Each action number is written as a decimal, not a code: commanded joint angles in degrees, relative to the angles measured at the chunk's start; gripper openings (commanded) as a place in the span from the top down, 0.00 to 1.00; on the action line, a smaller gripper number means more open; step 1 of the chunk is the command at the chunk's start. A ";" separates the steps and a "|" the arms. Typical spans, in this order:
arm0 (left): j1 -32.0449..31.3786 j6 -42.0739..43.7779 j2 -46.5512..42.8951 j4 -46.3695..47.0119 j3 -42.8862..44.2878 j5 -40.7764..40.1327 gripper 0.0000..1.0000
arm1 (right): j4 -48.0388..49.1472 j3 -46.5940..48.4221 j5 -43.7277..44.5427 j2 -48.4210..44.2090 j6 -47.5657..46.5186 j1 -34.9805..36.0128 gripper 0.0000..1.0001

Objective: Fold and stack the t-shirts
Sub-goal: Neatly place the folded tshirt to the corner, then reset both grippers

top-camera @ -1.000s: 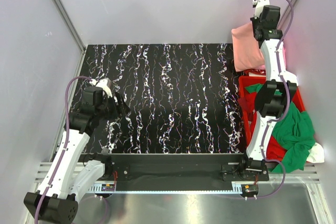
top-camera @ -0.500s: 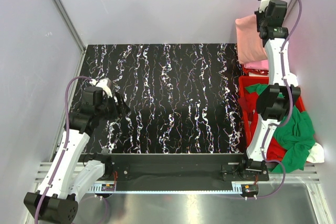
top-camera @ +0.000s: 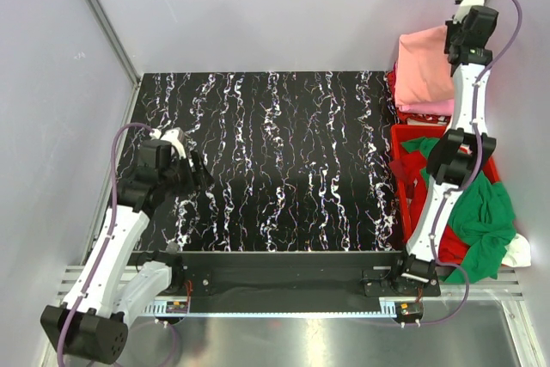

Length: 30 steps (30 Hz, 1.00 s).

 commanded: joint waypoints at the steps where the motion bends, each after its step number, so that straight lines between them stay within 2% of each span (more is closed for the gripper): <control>1: 0.29 -0.37 0.97 1.86 -0.17 0.52 0.28 | 5.86 4.17 -3.96 5.63 2.50 -2.04 0.98; 2: 0.29 -0.46 1.32 1.77 -0.17 0.43 0.28 | 7.79 4.18 -3.96 7.82 3.03 -2.91 0.88; 3: 0.29 -0.46 1.93 1.68 -0.09 0.43 0.28 | 8.85 4.52 -2.05 8.97 4.34 -3.36 0.65; 4: 0.29 -0.37 2.20 1.68 -0.09 0.34 0.28 | 9.99 4.53 -1.42 9.94 4.52 -3.62 0.47; 5: 0.29 -0.63 2.55 1.51 -0.09 0.26 0.29 | 12.00 4.53 0.50 11.60 4.61 -4.32 0.15; 6: 0.20 -0.64 2.90 1.25 -0.09 0.34 0.29 | 13.24 4.79 3.31 12.40 4.88 -4.68 0.09; 10: -0.15 -0.55 2.99 1.24 0.00 0.08 0.29 | 16.42 5.93 5.88 12.42 8.21 -6.53 0.02; 15: -0.24 -0.81 2.38 1.24 0.00 -0.18 0.28 | 18.08 1.74 11.59 5.83 11.02 -6.61 0.00; 19: -0.33 -0.73 0.89 1.51 -0.17 -0.01 0.28 | 15.37 -2.14 7.04 -5.48 18.31 -6.09 0.00; 20: -0.33 -0.64 0.62 1.68 -0.17 0.17 0.28 | 14.41 -3.46 3.20 -7.78 21.46 -5.83 0.00; 21: -0.24 -0.55 0.36 1.86 -0.26 0.17 0.28 | 13.96 -6.51 2.55 -10.24 26.19 -5.39 0.00; 23: -0.24 -0.37 0.18 1.68 -0.09 0.08 0.28 | 12.12 -10.83 2.63 -18.24 28.43 -1.98 0.00; 25: -0.24 -0.29 -0.34 1.60 0.18 -0.01 0.28 | 12.11 -20.92 4.38 -27.52 27.90 1.98 0.00; 26: -0.24 -0.20 -1.13 1.68 0.18 -0.01 0.28 | 12.46 -25.05 5.43 -30.71 28.25 6.26 0.00; 27: -0.24 -0.02 -1.66 1.94 0.18 0.25 0.28 | 12.55 -33.27 5.01 -33.96 28.87 8.13 0.00; 28: -0.15 0.24 -2.19 2.12 0.35 1.73 0.28 | 11.85 -37.35 5.61 -40.26 30.87 9.98 0.00; 29: -0.15 0.85 -2.98 2.12 0.35 2.10 0.28 | 11.50 -41.57 4.49 -43.28 37.51 12.43 0.00; 30: -0.15 0.94 -3.51 2.12 0.53 2.71 0.28 | 10.71 -49.79 2.65 -46.36 40.97 13.24 0.00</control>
